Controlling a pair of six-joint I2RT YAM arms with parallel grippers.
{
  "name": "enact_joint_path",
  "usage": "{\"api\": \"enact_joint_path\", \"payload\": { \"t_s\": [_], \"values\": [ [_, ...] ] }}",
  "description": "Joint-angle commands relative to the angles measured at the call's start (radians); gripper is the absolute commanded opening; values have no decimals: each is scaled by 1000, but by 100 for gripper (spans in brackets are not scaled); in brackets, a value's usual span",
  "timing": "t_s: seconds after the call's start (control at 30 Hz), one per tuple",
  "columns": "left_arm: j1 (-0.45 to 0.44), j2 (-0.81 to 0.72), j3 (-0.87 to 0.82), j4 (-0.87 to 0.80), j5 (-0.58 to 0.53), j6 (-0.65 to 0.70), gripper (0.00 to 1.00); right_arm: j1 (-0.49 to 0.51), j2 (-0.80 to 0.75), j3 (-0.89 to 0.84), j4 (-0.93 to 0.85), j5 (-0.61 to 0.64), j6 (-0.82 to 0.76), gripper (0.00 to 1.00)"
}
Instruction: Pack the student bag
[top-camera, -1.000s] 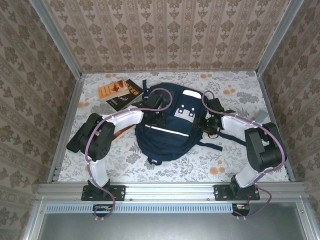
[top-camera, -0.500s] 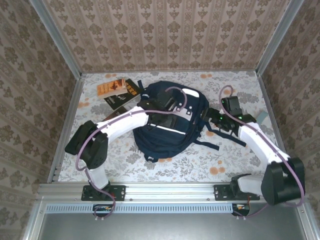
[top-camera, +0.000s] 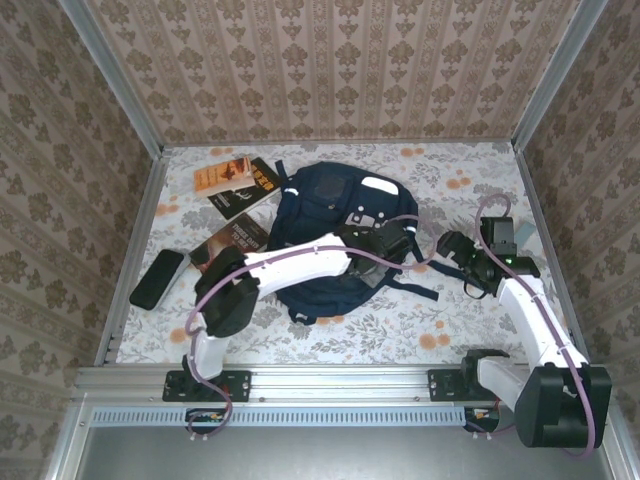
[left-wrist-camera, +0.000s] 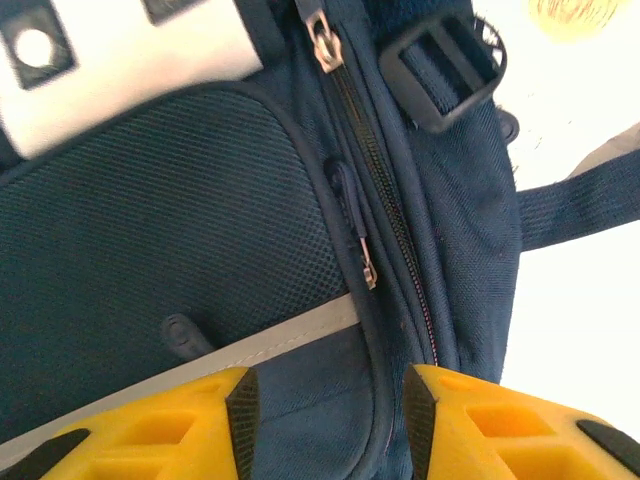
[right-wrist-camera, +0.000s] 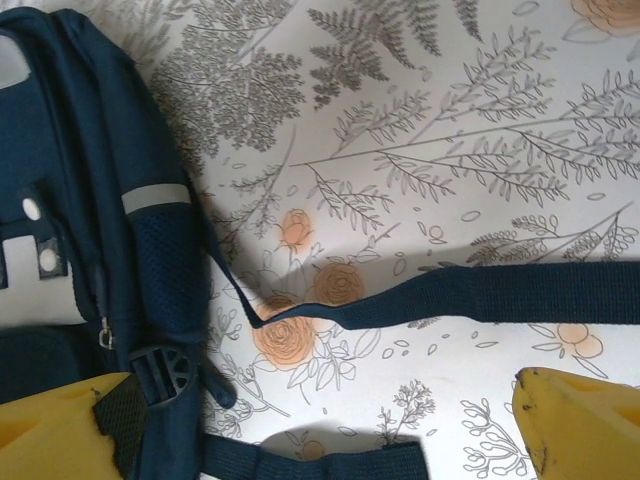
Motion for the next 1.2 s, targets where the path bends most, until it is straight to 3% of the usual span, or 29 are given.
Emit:
{"api": "enact_joint_path", "payload": {
  "t_s": [0.0, 0.53, 0.87, 0.97, 1.17],
  "values": [
    [-7, 52, 64, -57, -21, 34, 44, -18, -16, -23, -10, -42, 24, 96],
    [-12, 140, 82, -63, -107, 41, 34, -31, 39, -38, 36, -92, 33, 95],
    [-9, 185, 101, -109, -57, 45, 41, -31, 51, -45, 50, -100, 40, 94],
    [-7, 190, 107, -116, -54, 41, 35, -31, 51, -51, 49, -102, 31, 94],
    [1, 133, 118, -87, -48, 64, 13, -17, 53, -59, 66, -128, -52, 87]
  ]
}}
